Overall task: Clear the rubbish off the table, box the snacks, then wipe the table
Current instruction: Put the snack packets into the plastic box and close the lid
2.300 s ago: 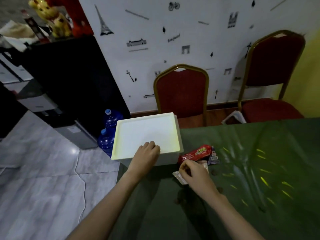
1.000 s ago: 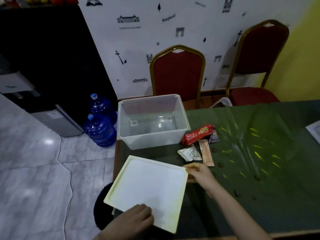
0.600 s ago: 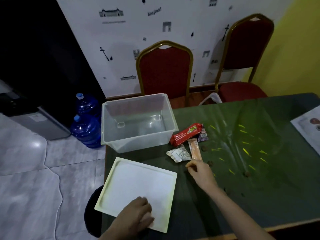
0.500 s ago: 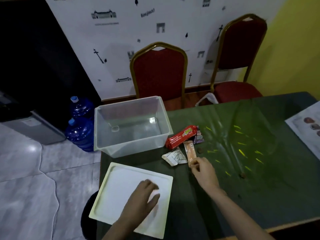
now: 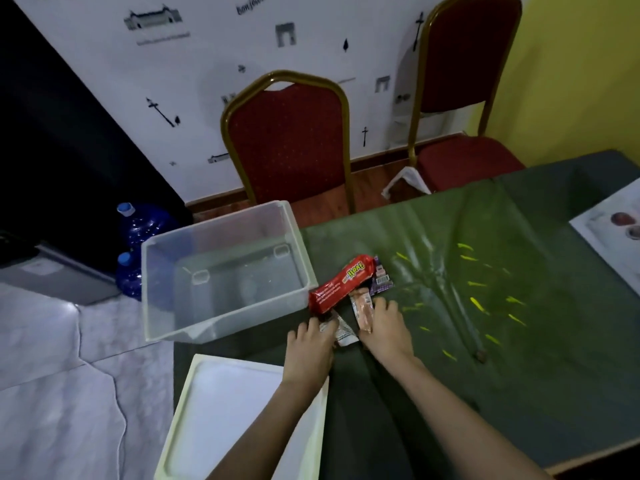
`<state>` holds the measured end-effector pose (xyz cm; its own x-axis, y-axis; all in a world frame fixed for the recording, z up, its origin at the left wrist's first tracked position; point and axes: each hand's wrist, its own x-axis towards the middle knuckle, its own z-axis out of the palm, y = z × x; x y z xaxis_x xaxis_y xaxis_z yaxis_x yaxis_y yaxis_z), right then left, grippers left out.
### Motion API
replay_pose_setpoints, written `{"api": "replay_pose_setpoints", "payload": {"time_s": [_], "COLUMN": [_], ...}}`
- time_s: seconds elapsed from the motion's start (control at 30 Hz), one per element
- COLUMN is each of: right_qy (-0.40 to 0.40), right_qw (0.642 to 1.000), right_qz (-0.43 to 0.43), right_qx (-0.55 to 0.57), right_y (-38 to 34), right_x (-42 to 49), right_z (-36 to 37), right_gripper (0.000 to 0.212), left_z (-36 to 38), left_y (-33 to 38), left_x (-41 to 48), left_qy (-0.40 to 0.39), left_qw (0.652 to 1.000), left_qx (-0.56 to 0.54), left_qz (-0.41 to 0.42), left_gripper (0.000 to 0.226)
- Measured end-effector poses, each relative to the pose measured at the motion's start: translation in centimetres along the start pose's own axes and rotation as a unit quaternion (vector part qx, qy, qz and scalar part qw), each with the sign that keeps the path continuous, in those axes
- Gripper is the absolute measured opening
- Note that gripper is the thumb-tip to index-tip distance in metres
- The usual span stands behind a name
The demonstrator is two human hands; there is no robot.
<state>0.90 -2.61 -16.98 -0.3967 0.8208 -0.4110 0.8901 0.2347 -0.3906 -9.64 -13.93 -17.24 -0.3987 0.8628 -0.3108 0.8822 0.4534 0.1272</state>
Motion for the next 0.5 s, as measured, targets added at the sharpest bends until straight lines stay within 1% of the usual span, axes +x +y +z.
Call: {"api": "replay_pose_setpoints", "payload": {"time_s": [0.07, 0.1, 0.17, 0.23, 0.27, 0.3, 0.37, 0.4, 0.43, 0.5], "right_qy": [-0.006, -0.011, -0.017, -0.011, 0.002, 0.022, 0.054, 0.056, 0.054, 0.047], "right_qw": [1.0, 1.0, 0.999, 0.999, 0.998, 0.998, 0.995, 0.989, 0.982, 0.965], "right_qz": [-0.008, -0.013, -0.019, -0.022, -0.03, -0.042, -0.056, -0.052, -0.045, -0.022], "right_qx": [-0.011, -0.015, -0.028, -0.047, -0.049, -0.031, 0.07, 0.126, 0.177, 0.258], "right_y": [0.2, 0.3, 0.7, 1.1, 1.2, 1.5, 1.9, 2.1, 2.0, 2.0], "right_x": [0.1, 0.2, 0.4, 0.2, -0.1, -0.4, -1.5, -2.2, -2.8, -4.2], "right_z": [0.4, 0.5, 0.3, 0.0, -0.1, -0.2, -0.2, -0.2, -0.3, -0.3], "right_gripper": [0.057, 0.056, 0.052, 0.046, 0.041, 0.034, 0.022, 0.018, 0.017, 0.018], "left_z": [-1.5, -2.7, -5.5, -8.4, -9.6, -10.6, -11.9, -12.2, -12.3, -11.6], "left_y": [-0.2, -0.5, -1.7, -3.9, -5.4, -6.9, -10.1, -11.5, -12.9, -15.1], "left_x": [-1.2, -2.1, -4.1, -5.6, -6.0, -6.0, -5.2, -4.4, -3.7, -2.1], "left_qy": [0.013, 0.031, 0.095, 0.166, 0.201, 0.227, 0.254, 0.255, 0.244, 0.19], "left_qw": [0.996, 0.991, 0.977, 0.955, 0.945, 0.94, 0.94, 0.944, 0.95, 0.964], "left_qx": [-0.091, -0.129, -0.183, -0.223, -0.232, -0.233, -0.221, -0.209, -0.196, -0.183], "left_qz": [-0.015, -0.004, 0.049, 0.102, 0.112, 0.104, 0.055, 0.027, -0.001, -0.046], "left_gripper": [0.048, 0.047, 0.048, 0.049, 0.05, 0.05, 0.049, 0.048, 0.047, 0.043]}}
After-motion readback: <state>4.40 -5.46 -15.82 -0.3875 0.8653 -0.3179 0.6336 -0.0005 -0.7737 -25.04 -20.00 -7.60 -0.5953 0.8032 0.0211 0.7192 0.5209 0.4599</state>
